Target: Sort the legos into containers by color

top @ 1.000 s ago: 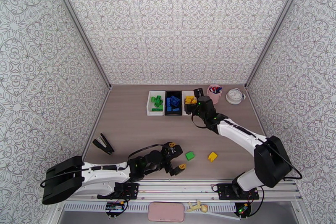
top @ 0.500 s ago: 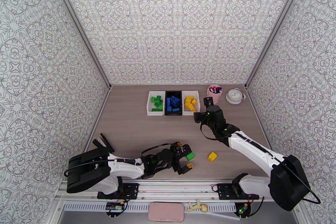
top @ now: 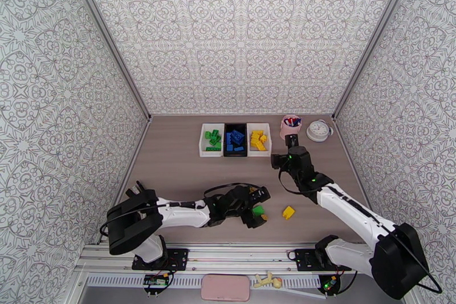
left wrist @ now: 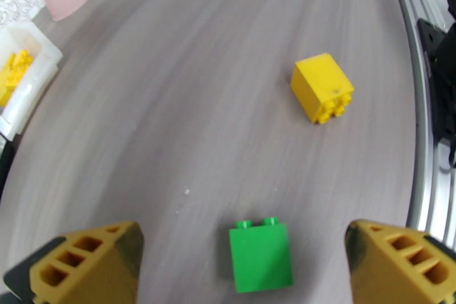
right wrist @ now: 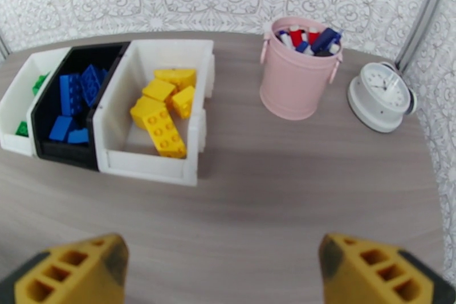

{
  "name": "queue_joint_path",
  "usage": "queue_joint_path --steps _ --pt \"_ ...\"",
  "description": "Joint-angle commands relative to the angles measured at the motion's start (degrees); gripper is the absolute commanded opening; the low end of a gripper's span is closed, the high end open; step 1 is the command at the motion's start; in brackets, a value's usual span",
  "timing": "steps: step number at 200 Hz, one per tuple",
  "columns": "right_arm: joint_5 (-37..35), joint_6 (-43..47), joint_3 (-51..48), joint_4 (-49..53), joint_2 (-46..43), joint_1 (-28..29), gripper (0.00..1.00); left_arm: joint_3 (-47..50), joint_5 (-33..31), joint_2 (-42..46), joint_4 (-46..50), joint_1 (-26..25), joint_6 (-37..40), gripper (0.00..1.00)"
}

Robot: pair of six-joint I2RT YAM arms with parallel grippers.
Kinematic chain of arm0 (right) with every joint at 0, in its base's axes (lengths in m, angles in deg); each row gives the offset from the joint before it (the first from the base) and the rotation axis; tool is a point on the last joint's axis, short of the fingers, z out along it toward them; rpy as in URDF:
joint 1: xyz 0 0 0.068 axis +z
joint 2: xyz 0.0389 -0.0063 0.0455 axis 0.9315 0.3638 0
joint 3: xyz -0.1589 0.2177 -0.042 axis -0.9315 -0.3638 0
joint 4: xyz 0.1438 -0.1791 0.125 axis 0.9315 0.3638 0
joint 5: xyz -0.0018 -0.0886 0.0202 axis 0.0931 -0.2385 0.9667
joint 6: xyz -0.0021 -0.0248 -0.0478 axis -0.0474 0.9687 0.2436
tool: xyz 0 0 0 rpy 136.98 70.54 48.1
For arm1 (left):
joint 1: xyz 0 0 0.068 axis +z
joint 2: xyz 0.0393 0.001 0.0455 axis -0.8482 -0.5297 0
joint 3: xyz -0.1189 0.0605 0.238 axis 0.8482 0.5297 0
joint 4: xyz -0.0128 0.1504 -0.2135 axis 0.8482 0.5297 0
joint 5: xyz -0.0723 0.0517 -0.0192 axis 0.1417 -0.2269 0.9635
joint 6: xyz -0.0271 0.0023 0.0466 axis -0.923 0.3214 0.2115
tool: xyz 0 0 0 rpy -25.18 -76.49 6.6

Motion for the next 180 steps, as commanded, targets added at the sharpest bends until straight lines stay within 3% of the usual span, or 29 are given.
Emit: queue_joint_path --steps 1,45,82,112,144,180 --pt "-0.90 -0.34 -1.12 1.68 -1.97 -0.82 0.92 -3.60 2.53 -2.50 10.05 0.19 0.62 0.96" --pt "-0.66 -0.42 -2.43 2.32 -3.60 -1.96 0.92 -4.83 2.88 -5.04 10.80 0.75 -1.33 0.87" --pt "0.14 -1.06 -2.41 2.75 -4.21 -2.58 0.92 -5.81 4.70 -6.57 11.53 0.91 -0.72 0.66" --pt "0.78 -1.65 -2.42 2.87 -4.83 -2.93 0.92 -6.41 4.98 -7.33 12.13 1.20 -0.57 0.42" --pt "1.45 -1.45 -2.64 3.84 -5.92 -3.10 0.92 -6.67 4.71 -7.48 12.23 1.44 -0.44 0.26" --pt "2.25 -1.25 -2.91 4.79 -7.68 -3.10 0.93 -4.55 3.55 -4.44 9.82 1.92 -0.86 0.22"
